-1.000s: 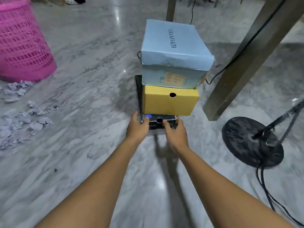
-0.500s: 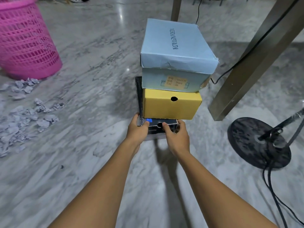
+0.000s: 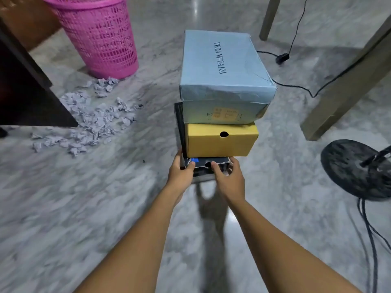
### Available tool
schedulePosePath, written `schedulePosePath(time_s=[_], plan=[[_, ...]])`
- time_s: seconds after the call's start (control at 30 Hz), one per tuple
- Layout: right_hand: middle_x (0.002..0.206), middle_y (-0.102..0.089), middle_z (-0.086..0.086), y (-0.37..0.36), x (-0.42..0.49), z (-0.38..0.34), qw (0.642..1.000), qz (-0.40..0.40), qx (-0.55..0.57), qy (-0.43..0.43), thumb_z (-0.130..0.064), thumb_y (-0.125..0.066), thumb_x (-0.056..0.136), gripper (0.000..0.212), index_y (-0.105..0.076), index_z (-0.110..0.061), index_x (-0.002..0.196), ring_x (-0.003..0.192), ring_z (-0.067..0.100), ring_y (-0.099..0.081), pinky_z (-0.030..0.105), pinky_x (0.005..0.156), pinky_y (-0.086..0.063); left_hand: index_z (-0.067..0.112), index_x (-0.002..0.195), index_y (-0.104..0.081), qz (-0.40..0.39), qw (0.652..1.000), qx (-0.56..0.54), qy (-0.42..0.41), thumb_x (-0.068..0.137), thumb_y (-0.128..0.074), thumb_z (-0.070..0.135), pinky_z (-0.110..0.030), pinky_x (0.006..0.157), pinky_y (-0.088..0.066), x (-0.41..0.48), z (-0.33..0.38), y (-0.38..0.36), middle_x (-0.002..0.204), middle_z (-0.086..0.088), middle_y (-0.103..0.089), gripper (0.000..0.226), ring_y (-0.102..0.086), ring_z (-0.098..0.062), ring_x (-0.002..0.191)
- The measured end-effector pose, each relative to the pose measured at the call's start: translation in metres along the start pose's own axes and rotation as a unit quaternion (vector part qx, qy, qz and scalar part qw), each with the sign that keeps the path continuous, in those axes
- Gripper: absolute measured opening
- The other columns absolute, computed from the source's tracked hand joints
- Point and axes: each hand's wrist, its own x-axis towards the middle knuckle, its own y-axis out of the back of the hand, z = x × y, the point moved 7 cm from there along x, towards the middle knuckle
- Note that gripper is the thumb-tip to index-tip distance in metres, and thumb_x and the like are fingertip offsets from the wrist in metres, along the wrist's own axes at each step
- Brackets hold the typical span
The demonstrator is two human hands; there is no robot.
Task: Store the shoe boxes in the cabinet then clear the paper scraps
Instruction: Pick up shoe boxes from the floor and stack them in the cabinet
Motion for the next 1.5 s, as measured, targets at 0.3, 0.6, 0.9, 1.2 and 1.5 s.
schedulePosePath(time_s=[0.3, 0.6, 0.9, 1.2, 1.5], plan=[[0.143, -0.053, -0.005, -0.051, -0.075, 0.0, 0.998, -0.067, 0.018, 0.009, -0.045, -0.07, 0.087, 0.062, -0.046, -0.028, 0.141, 0.133, 0.013, -0.048, 0.025, 0.101, -0.039, 0.05, 0.142, -0.033, 0.052, 0.998, -0.04, 0.009, 0.097, -0.054, 0.027, -0.044, 0.104, -0.046, -0.054, -0.044, 0.079, 0.135, 0.015, -0.05, 0.054, -0.054, -0.018, 0.122], [0.139, -0.053, -0.007, -0.081, -0.094, -0.004, 0.987, -0.156, -0.012, 0.023, -0.052, -0.071, 0.084, 0.068, -0.042, -0.029, 0.141, 0.13, 0.011, -0.049, 0.027, 0.101, -0.041, 0.042, 0.147, -0.029, 0.115, 0.993, -0.011, 0.028, 0.097, -0.055, 0.026, -0.032, 0.094, -0.047, -0.076, -0.062, 0.123, 0.134, 0.009, -0.048, 0.058, -0.053, -0.018, 0.118], [0.143, -0.048, -0.006, -0.019, -0.071, -0.041, 0.996, -0.028, 0.021, 0.079, -0.076, -0.053, 0.08, 0.075, -0.036, -0.034, 0.14, 0.131, 0.009, -0.045, 0.036, 0.099, -0.041, 0.026, 0.15, -0.029, 0.227, 0.935, 0.179, -0.207, 0.077, -0.053, 0.055, -0.026, 0.107, -0.031, -0.119, -0.009, 0.154, 0.149, 0.005, -0.037, 0.081, -0.034, -0.013, 0.137], [0.122, -0.059, -0.023, -0.015, -0.049, -0.157, 0.967, -0.099, 0.122, 0.201, -0.07, -0.059, 0.076, 0.06, -0.043, -0.048, 0.129, 0.117, -0.006, -0.055, 0.026, 0.097, -0.047, 0.032, 0.126, -0.052, 0.224, 0.94, 0.044, -0.253, 0.085, -0.052, 0.066, -0.02, 0.088, -0.043, -0.118, 0.1, 0.157, 0.119, 0.014, -0.061, 0.053, -0.057, -0.007, 0.113], [0.119, -0.064, -0.018, -0.02, -0.041, -0.171, 0.966, -0.15, 0.088, 0.19, -0.056, -0.061, 0.09, 0.051, -0.047, -0.036, 0.135, 0.103, -0.011, -0.059, 0.025, 0.088, -0.051, 0.049, 0.095, -0.056, 0.123, 0.981, -0.09, -0.121, 0.089, -0.046, 0.065, -0.04, 0.087, -0.045, -0.089, 0.107, 0.161, 0.101, 0.02, -0.058, 0.02, -0.054, -0.003, 0.091]])
